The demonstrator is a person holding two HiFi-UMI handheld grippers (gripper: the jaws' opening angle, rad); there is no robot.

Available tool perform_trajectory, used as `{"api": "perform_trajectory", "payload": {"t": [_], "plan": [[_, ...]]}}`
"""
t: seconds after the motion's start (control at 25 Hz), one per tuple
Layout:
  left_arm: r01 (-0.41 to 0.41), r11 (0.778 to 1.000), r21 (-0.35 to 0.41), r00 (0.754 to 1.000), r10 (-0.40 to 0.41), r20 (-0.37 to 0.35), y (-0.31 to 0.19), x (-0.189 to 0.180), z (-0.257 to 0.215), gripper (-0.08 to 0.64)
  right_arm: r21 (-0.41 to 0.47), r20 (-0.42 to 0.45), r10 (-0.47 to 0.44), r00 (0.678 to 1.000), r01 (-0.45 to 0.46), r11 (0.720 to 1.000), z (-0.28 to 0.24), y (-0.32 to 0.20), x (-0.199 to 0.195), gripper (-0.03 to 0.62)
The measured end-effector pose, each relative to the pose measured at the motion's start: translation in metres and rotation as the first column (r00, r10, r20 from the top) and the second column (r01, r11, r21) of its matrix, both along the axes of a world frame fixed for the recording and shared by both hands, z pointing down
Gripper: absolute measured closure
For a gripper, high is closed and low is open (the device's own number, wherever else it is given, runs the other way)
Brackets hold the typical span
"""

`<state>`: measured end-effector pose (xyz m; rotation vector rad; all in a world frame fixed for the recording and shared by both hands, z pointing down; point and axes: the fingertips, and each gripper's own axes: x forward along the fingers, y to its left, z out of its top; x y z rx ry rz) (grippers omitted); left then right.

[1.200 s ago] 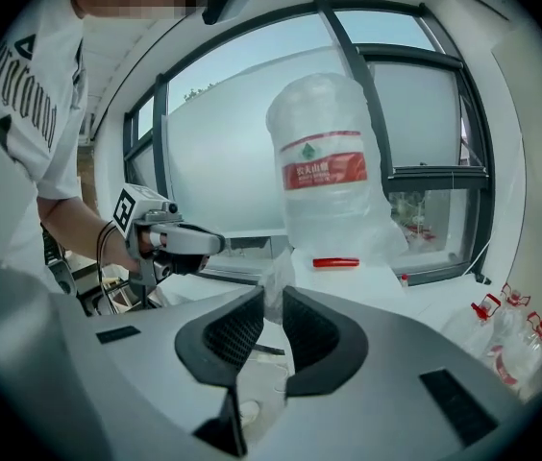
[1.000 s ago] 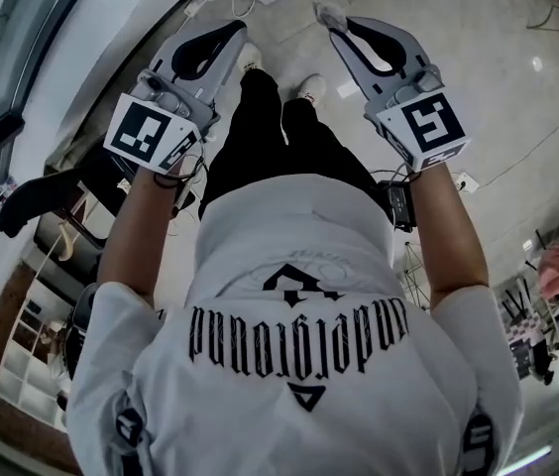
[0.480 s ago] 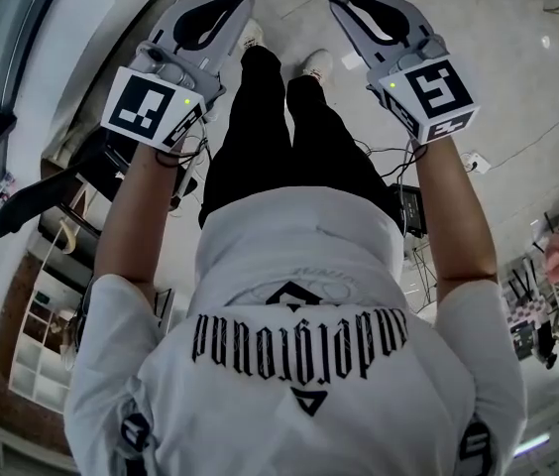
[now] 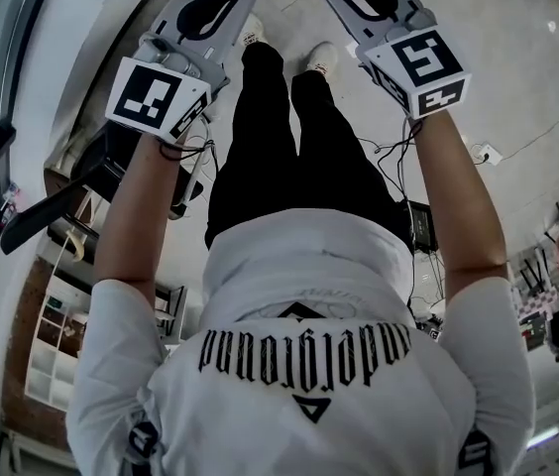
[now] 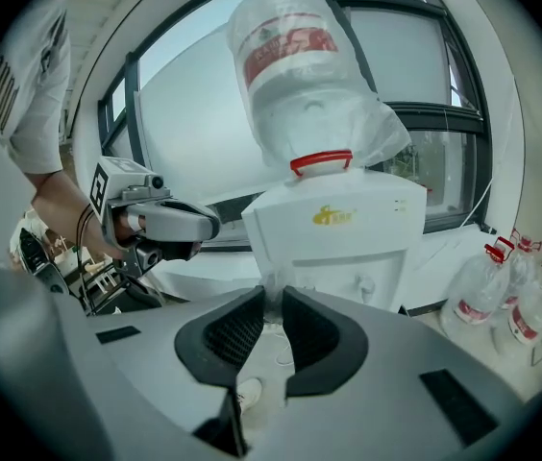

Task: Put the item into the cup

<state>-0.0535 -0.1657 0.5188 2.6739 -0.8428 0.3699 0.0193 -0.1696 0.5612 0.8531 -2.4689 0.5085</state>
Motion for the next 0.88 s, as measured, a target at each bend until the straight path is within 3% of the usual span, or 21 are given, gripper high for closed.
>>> {"api": "perform_trajectory", "payload": {"t": [0.4, 0.88], "plan": [[-0.004, 1.000, -0.017, 1.000, 0.005, 0.018, -0.016, 0.014, 0.048, 0.545, -0.058, -0.020, 0.009, 1.000, -0.010, 0.998, 0.064, -0.017, 0.002, 0.526], [0.016, 0.999, -0.039, 1.000, -0.015, 0.024, -0.037, 0.022, 0.095, 0.545, -0.070, -0.024, 0.028, 0.999, -0.030, 0.997, 0.110, -0.048, -0.005, 0.526]]}}
